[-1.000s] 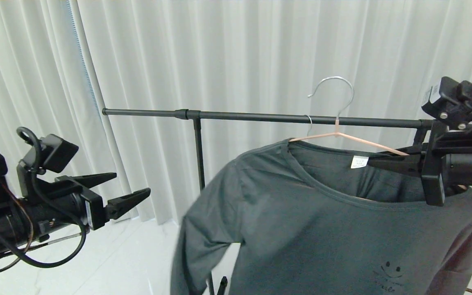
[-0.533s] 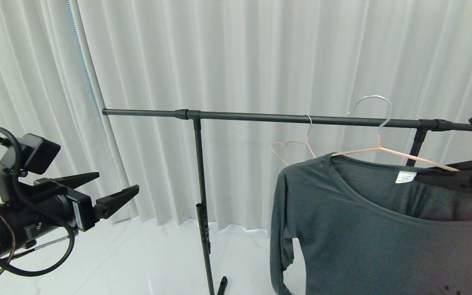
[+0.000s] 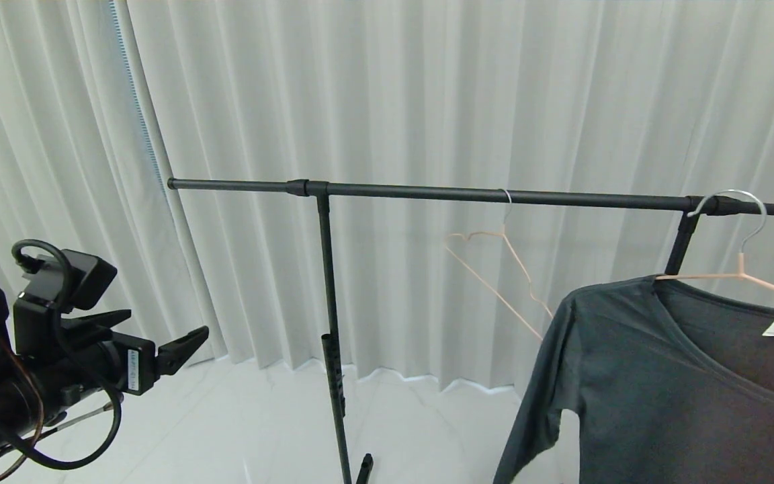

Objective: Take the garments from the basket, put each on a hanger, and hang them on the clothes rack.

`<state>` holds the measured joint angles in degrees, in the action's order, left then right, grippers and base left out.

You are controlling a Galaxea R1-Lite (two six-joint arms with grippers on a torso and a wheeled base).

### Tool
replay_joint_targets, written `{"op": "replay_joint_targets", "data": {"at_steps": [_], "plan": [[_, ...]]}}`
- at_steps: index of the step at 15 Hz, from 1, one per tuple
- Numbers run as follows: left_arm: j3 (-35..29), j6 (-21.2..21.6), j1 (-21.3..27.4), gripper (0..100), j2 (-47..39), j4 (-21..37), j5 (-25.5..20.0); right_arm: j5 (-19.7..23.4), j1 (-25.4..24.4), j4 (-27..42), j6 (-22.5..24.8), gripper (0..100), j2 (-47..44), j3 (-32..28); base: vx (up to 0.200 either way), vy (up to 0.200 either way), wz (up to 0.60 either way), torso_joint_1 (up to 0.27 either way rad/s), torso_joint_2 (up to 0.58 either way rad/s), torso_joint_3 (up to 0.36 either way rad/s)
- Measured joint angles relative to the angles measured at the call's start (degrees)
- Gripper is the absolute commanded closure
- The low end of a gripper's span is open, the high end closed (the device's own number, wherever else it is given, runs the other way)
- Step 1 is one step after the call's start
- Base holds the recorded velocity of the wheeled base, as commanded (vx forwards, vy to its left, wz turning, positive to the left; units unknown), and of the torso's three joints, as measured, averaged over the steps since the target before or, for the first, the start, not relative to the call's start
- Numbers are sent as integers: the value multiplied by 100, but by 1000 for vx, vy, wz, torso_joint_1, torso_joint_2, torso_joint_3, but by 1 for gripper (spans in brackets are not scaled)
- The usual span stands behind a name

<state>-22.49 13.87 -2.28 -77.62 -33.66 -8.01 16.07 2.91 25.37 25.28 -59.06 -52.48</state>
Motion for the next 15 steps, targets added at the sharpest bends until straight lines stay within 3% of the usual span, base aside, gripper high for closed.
{"op": "replay_joint_targets", "data": {"at_steps": [3,9,12,15], "plan": [[22,0,0,0,-99,-6,345,-4,507,-5,0,100,39,15,0,0,0,0,0,0],[107,332,0,0,-226,-6,396,-215,1312,-11,-7,100,41,-2,0,0,0,0,0,0],[108,334,2,0,-273,-15,399,-171,1397,-88,-46,100,35,6,0,0,0,0,0,0],[91,328,2,0,-223,-15,405,98,1029,-378,-690,100,-33,30,0,0,0,0,0,0]]}}
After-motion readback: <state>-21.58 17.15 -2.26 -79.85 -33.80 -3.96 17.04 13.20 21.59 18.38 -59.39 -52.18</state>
